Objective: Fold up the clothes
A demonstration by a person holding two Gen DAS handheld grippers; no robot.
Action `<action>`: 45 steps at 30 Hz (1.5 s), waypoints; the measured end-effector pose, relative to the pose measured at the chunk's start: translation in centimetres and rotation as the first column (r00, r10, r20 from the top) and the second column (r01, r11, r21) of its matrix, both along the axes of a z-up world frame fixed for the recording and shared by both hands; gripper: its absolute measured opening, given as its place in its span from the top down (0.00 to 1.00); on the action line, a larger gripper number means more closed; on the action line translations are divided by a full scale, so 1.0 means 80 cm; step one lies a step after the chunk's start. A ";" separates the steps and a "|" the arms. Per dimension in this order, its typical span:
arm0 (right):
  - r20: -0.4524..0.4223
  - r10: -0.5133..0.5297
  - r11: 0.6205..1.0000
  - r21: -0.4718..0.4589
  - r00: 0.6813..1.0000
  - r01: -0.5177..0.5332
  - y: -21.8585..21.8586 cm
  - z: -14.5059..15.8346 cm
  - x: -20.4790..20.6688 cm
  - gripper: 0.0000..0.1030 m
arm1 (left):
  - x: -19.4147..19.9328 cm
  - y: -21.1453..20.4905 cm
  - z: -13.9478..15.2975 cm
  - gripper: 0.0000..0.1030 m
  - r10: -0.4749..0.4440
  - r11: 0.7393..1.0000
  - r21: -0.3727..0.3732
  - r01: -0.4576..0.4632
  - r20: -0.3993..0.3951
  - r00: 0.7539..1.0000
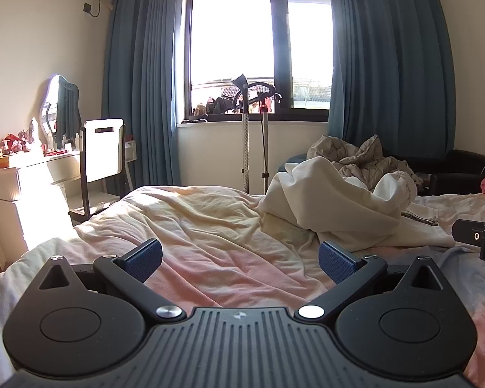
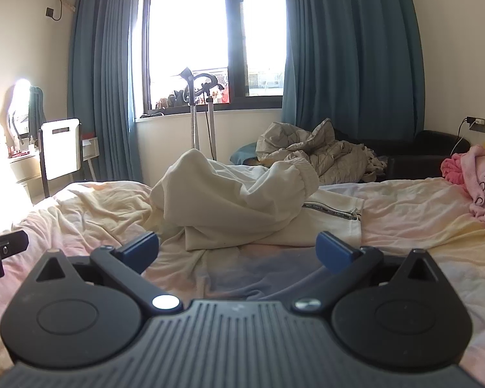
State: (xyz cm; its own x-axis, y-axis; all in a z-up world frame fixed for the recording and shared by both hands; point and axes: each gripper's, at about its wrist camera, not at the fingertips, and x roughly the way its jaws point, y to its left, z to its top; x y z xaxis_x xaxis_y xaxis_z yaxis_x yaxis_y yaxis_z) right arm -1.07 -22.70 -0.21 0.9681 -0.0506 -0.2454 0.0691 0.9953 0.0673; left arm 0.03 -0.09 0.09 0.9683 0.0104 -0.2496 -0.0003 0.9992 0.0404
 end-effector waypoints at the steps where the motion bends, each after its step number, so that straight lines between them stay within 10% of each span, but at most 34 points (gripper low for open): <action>1: -0.002 -0.001 1.000 -0.001 1.000 0.001 0.000 0.000 0.000 0.00 | 0.000 -0.001 0.001 0.00 0.000 1.000 0.000 0.000 -0.002 1.000; 45: -0.086 -0.001 0.999 0.050 0.996 0.005 -0.002 -0.018 0.026 0.00 | -0.007 0.007 -0.024 0.00 0.031 0.999 0.034 -0.029 -0.033 0.999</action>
